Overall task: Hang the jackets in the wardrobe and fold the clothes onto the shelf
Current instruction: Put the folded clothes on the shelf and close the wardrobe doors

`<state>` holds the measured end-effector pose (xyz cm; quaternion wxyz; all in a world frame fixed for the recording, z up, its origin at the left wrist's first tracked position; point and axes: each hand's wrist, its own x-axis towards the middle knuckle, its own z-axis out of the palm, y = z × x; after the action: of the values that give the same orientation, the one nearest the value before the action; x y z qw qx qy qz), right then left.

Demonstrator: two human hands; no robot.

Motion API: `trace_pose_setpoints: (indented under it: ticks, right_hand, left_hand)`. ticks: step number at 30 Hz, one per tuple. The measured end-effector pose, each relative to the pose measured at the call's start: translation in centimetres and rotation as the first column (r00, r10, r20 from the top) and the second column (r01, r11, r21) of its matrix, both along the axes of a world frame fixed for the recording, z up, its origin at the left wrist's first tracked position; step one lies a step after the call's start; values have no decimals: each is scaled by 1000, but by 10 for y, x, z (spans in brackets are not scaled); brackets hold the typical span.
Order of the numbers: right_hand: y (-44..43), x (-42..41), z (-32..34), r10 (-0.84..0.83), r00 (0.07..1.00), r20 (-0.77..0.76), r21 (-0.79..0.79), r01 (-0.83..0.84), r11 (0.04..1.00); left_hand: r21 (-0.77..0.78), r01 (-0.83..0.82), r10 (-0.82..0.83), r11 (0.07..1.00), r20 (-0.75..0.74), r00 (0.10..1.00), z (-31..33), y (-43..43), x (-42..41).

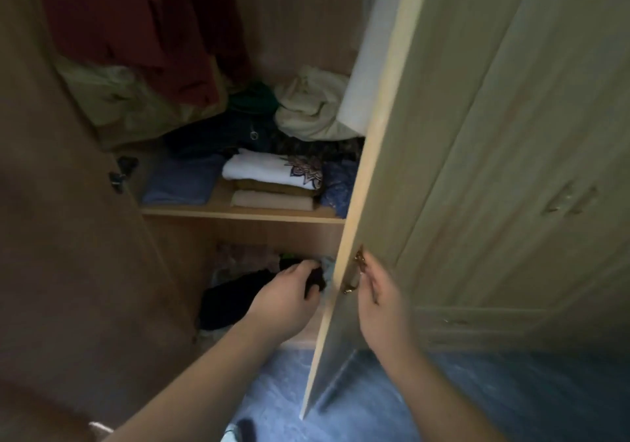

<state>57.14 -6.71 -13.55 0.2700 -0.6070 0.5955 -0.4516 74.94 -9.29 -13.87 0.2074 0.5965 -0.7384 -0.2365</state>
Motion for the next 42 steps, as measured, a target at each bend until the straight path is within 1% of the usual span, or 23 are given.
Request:
trace_pose_setpoints:
  ticks: [1, 3, 5, 8, 12, 15, 18, 21, 25, 28, 31, 34, 36, 39, 42]
  right_hand:
    - [-14, 13, 3, 55, 998, -31, 7, -55, 998]
    - [-46, 37, 12, 99, 978, -182, -12, -102, 995]
    - [-82, 58, 17, 83, 958, -276, -50, -101, 994]
    - [-126, 90, 18, 28, 936, -351, -85, -62, 994]
    - [-163, 118, 8, 42, 923, -383, -42, -63, 997]
    - [-185, 126, 5, 8, 903, -430, -18, -17, 1000]
    - [-202, 131, 3, -10, 894, -448, 11, 17, 1000]
    - [-214, 132, 1, -41, 892, -450, 6, 49, 999]
    - [-224, 129, 3, -29, 880, -474, 2, 34, 999]
    - [-222, 124, 7, 7, 873, -487, 1, -7, 1000]
    - [-212, 113, 11, 35, 851, -523, 42, -16, 999]
    - [-184, 100, 11, 77, 800, -595, 107, -16, 994]
    - [-156, 92, 12, 140, 754, -642, 171, -37, 985]
    - [-104, 84, 17, 236, 713, -660, 228, -109, 968]
    - [-54, 83, 22, 329, 659, -677, 249, -216, 944]
  left_hand:
    - [19, -6, 6, 1000, -20, 1000, -4, -10, 10]
    - [68, -23, 29, 997, -83, 996, -8, -32, 31]
    - [102, -28, 43, 994, -146, 988, -8, -60, 52]
    - [125, -8, 36, 992, -222, 974, -6, -108, 78]
    - [151, 104, -55, 983, -296, 954, -8, -164, 95]
    - [139, 110, -55, 984, -350, 935, -11, -194, 101]
    - [131, 124, -73, 984, -336, 939, -13, -213, 101]
    - [101, 108, -70, 989, -326, 943, -11, -222, 98]
    - [105, 113, -73, 988, -328, 942, -3, -227, 94]
    - [136, 132, -84, 982, -309, 947, 2, -225, 91]
    - [159, 144, -100, 977, -257, 961, 4, -210, 92]
    - [174, 81, -55, 981, -153, 987, 7, -176, 97]
    - [172, 27, -18, 985, -55, 998, 7, -143, 99]
    - [112, -48, 35, 993, 117, 993, 5, -81, 101]
    - [76, -116, 100, 990, 189, 977, -1, -15, 103]
